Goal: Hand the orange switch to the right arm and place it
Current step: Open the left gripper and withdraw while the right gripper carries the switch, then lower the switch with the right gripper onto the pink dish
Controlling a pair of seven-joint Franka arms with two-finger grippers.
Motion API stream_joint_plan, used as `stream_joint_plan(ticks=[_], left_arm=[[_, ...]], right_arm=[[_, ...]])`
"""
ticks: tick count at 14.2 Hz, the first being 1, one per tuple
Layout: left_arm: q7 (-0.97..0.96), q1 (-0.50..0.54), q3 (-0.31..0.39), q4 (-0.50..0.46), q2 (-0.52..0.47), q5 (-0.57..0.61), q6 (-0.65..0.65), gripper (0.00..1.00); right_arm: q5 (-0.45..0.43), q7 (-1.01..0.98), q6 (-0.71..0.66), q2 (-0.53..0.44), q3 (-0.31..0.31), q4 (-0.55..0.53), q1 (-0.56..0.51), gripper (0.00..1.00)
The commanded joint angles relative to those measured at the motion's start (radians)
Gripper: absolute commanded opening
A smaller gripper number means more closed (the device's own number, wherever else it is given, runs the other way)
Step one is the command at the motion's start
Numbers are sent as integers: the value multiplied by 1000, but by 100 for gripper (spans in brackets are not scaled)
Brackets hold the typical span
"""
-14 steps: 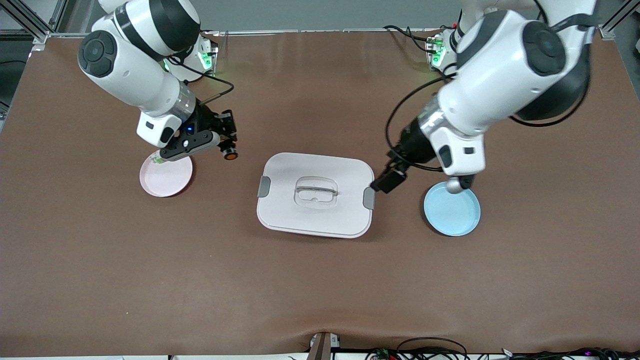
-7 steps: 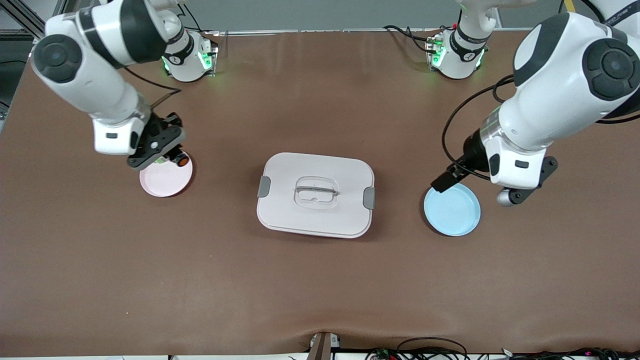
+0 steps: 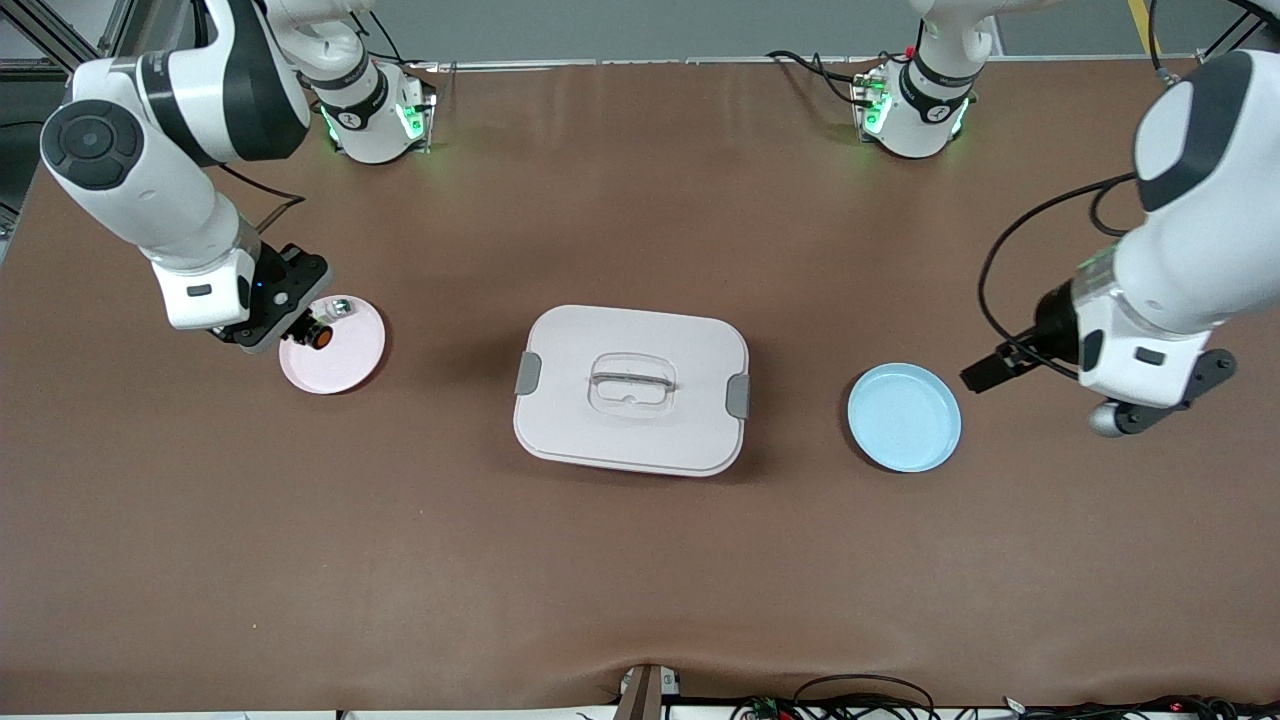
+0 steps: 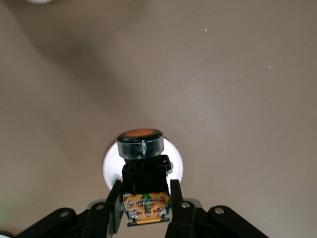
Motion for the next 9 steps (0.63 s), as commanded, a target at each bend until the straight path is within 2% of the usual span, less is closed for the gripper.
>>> stream_joint_plan(ticks=[1,7,9], left_arm=[[61,30,-8,-7,-20,10,-23,100],[140,70,-15,-7,-20,11,-53,100],[209,56,4,-12,-52,13,-55,100]], right_arm=[[-16,-144,98,-38,16,-93,-67,2],[-16,-430,331,-21,16,-228,-179,2],[-16,-500,352,0,16,-248,-190,0]])
